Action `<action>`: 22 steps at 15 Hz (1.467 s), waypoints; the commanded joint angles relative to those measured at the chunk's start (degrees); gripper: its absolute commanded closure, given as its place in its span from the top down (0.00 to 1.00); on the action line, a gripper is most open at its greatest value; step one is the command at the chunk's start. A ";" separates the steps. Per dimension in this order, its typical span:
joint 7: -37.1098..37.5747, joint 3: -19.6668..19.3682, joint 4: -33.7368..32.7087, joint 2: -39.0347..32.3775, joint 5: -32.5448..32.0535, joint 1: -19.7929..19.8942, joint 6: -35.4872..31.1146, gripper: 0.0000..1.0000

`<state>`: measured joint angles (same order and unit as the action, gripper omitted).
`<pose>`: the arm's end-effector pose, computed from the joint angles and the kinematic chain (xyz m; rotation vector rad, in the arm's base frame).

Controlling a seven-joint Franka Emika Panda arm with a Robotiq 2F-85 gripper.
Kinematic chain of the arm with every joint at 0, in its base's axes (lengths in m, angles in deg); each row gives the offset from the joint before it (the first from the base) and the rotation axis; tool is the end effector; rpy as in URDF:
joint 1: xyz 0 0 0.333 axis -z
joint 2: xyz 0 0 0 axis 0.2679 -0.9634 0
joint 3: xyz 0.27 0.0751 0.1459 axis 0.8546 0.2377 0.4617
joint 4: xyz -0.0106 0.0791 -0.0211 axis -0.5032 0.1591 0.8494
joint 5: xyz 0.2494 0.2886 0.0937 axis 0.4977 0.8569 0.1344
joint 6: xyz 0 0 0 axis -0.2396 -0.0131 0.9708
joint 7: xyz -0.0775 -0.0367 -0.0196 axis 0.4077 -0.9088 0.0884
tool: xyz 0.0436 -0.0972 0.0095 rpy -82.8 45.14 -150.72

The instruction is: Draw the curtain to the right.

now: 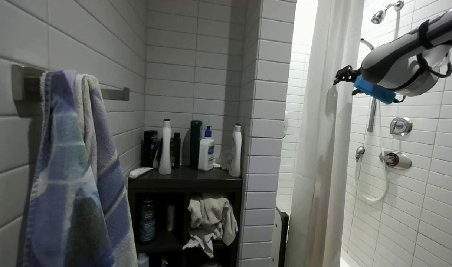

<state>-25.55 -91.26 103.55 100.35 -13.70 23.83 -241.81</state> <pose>0.3375 -0.2087 0.6045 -2.3149 0.9295 -1.8427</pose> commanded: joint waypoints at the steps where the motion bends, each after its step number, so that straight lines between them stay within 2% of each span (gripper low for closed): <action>1: -2.55 -2.87 -3.30 -4.27 0.35 -3.60 -3.30 0.69; 6: -5.48 -11.25 -6.37 -5.23 -2.76 -7.72 -5.75 0.29; 10: -6.74 -20.61 -11.47 -7.47 -2.74 -11.58 -6.90 0.01; 13: -7.21 -27.75 -16.14 -9.49 -2.33 -15.76 -6.69 0.00; 18: -8.02 -41.55 -25.36 -13.12 -1.98 -25.24 -6.39 0.00; 22: -6.93 -55.46 -33.44 -15.63 -0.17 -35.25 -5.48 0.00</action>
<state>-33.23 -137.72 76.99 88.37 -15.72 -4.29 -247.21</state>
